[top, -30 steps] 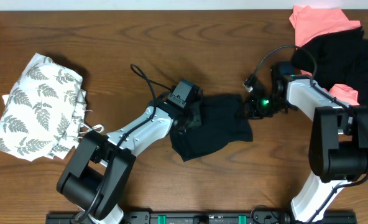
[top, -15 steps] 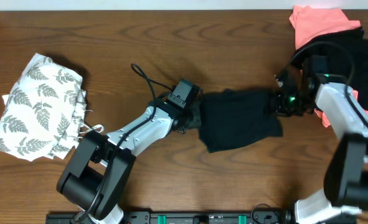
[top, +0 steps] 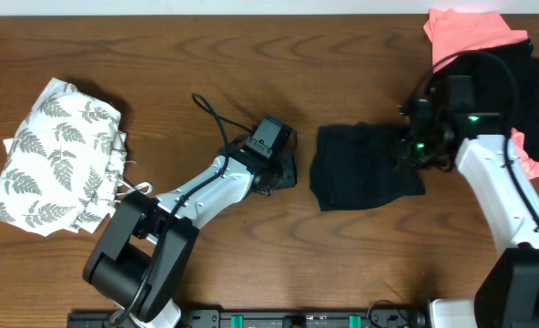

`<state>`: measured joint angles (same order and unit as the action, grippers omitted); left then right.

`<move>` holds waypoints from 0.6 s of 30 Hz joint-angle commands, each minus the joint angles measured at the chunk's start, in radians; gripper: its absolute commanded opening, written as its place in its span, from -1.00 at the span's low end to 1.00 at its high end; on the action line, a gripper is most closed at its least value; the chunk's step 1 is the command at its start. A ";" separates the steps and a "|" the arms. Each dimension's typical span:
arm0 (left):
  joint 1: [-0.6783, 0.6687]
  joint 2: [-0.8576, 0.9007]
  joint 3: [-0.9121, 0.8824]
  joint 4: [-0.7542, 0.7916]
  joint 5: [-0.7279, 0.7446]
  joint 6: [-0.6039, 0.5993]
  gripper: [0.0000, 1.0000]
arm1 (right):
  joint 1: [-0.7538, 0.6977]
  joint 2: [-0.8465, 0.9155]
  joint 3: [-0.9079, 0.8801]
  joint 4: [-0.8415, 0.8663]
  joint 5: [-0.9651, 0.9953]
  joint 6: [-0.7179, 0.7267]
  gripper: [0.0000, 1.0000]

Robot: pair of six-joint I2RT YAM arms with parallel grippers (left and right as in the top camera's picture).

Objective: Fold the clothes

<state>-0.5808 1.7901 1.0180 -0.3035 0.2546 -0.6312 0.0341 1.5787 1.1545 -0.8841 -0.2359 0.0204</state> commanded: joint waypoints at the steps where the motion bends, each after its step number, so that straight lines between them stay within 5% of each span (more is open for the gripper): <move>1: 0.000 0.009 0.001 -0.013 -0.019 0.009 -0.31 | 0.070 -0.013 0.005 0.018 0.101 0.075 -0.98; 18: 0.011 -0.049 0.001 -0.035 -0.088 0.017 -0.31 | 0.298 0.075 0.005 0.134 0.120 0.229 -0.98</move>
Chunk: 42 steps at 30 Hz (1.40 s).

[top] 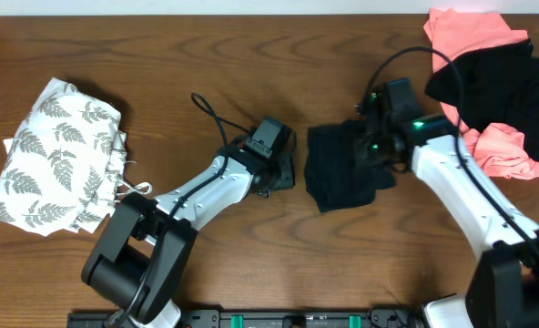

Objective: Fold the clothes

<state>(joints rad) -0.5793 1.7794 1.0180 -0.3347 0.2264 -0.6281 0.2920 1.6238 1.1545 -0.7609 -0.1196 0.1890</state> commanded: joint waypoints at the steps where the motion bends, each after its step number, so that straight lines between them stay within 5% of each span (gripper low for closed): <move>1: 0.016 -0.044 0.001 -0.005 -0.063 0.014 -0.31 | 0.056 0.043 0.005 0.019 0.004 0.071 -0.97; 10: 0.087 -0.108 0.001 -0.024 -0.064 0.060 -0.30 | 0.141 0.136 0.005 0.087 0.003 0.103 -0.96; 17: 0.119 -0.138 0.001 -0.032 -0.063 0.082 -0.29 | 0.180 0.146 0.005 0.128 -0.027 0.102 0.10; 22: 0.119 -0.138 0.001 -0.035 -0.063 0.087 -0.29 | 0.188 0.140 0.010 0.132 -0.110 0.063 0.19; 30: 0.118 -0.145 0.001 -0.046 -0.057 0.158 -0.29 | 0.118 0.011 0.018 0.127 -0.090 0.064 0.05; 35: 0.118 -0.162 0.001 -0.027 -0.027 0.246 -0.29 | 0.050 -0.047 0.018 0.068 -0.090 0.064 -0.62; 42: 0.101 -0.162 0.001 0.097 0.140 0.269 -0.34 | 0.028 0.019 0.014 0.014 -0.018 0.004 -0.98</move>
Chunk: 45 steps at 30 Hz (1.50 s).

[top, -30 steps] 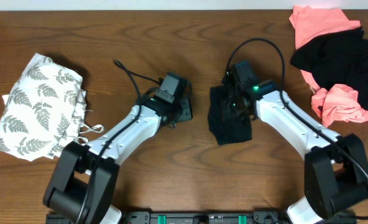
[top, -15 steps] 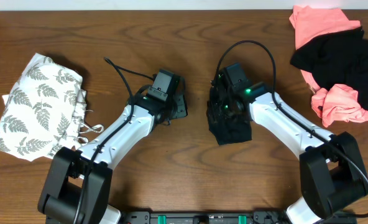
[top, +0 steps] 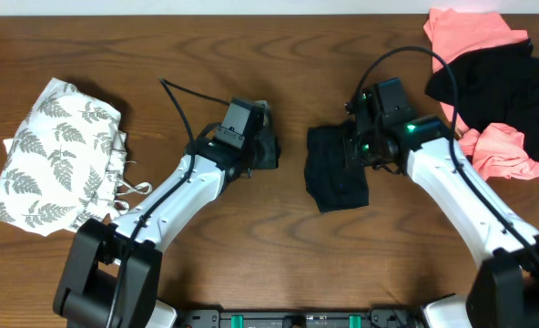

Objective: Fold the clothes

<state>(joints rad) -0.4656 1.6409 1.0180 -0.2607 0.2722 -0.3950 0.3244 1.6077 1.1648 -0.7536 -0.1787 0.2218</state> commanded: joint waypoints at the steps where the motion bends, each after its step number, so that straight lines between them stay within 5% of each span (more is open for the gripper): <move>1: -0.020 -0.023 0.001 0.035 0.114 0.036 -0.36 | -0.006 0.045 0.003 0.024 0.041 -0.029 -0.97; 14: -0.107 -0.023 0.001 -0.006 0.097 0.036 -0.39 | 0.004 0.329 0.004 0.495 -0.119 0.058 -0.97; 19: -0.107 -0.023 0.001 -0.041 0.098 0.039 -0.39 | -0.031 0.315 0.019 0.615 -0.181 0.047 -0.98; 35: -0.108 0.043 0.001 0.236 0.085 0.084 -0.38 | -0.153 0.071 0.074 -0.101 -0.226 -0.048 -0.94; 45: -0.109 0.222 0.001 0.402 0.083 0.088 -0.38 | -0.077 0.072 0.023 -0.146 -0.225 -0.063 -0.97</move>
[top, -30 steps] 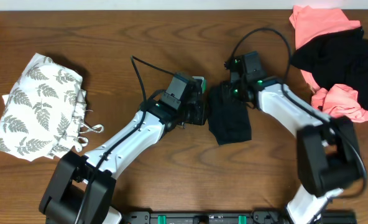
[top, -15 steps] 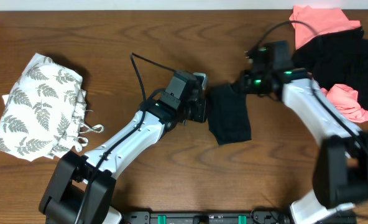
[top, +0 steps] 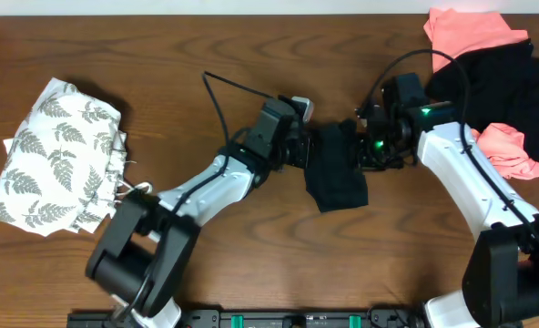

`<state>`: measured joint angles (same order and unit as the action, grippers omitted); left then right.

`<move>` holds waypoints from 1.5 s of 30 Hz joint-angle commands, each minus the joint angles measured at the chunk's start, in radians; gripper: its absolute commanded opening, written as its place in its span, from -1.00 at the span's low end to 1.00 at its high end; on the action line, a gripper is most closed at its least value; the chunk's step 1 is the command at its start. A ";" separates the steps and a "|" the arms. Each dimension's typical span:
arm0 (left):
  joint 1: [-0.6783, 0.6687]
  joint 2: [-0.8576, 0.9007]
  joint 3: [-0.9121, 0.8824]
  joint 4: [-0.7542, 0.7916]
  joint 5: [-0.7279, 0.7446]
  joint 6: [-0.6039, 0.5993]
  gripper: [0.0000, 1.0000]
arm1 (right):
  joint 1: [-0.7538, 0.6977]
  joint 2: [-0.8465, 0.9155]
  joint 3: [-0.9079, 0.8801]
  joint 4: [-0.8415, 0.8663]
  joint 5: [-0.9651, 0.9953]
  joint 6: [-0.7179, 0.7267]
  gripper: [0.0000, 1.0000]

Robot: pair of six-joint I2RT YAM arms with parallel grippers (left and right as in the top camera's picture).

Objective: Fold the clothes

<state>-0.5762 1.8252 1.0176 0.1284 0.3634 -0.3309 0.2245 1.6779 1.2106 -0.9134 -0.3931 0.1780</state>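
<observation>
A black garment (top: 336, 178) lies folded into a narrow upright shape at the table's middle. My left gripper (top: 308, 150) reaches in from the left and meets the garment's upper left edge. My right gripper (top: 368, 150) sits over its upper right edge, opposite the left one. Both sets of fingers are dark against the dark cloth, so the overhead view does not show whether either is open or shut. A folded white garment with a grey fern print (top: 58, 159) rests at the far left.
A heap of pink cloth (top: 465, 32) and black cloth (top: 515, 87) lies at the back right corner, close behind my right arm. The left arm's cable (top: 238, 87) loops above the wood (top: 251, 264).
My left gripper has moved right from about the table's centre-left to the black garment's left edge. My right gripper has shifted slightly right. The garment's top now bunches up between them.
The black garment first lay spread wide with my right gripper at its right edge and my left gripper idle beside it. Then the right gripper stood further left and the garment was narrower, folded over. The left arm drew back, and now it stands at the garment.
</observation>
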 commanded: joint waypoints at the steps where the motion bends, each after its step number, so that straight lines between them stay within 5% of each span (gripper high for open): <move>1: 0.002 0.051 0.001 0.018 -0.008 0.024 -0.38 | 0.029 0.003 -0.031 0.024 -0.011 -0.018 -0.96; 16: 0.003 0.097 0.001 0.067 -0.017 0.069 -0.38 | 0.080 0.028 -0.206 0.145 0.024 0.016 -0.97; 26: 0.042 0.093 0.003 0.054 -0.091 0.092 -0.38 | 0.080 0.006 -0.269 0.109 0.018 -0.128 -0.97; 36: 0.075 0.053 0.005 0.065 -0.006 0.086 -0.38 | 0.070 -0.214 -0.262 0.189 0.011 -0.109 -0.98; 45: 0.010 0.024 0.008 0.064 0.088 0.042 -0.38 | 0.055 -0.122 -0.263 0.293 0.049 -0.079 -0.98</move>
<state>-0.5385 1.8587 1.0176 0.1928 0.4202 -0.2768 0.2920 1.5070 0.9405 -0.6331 -0.3630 0.0803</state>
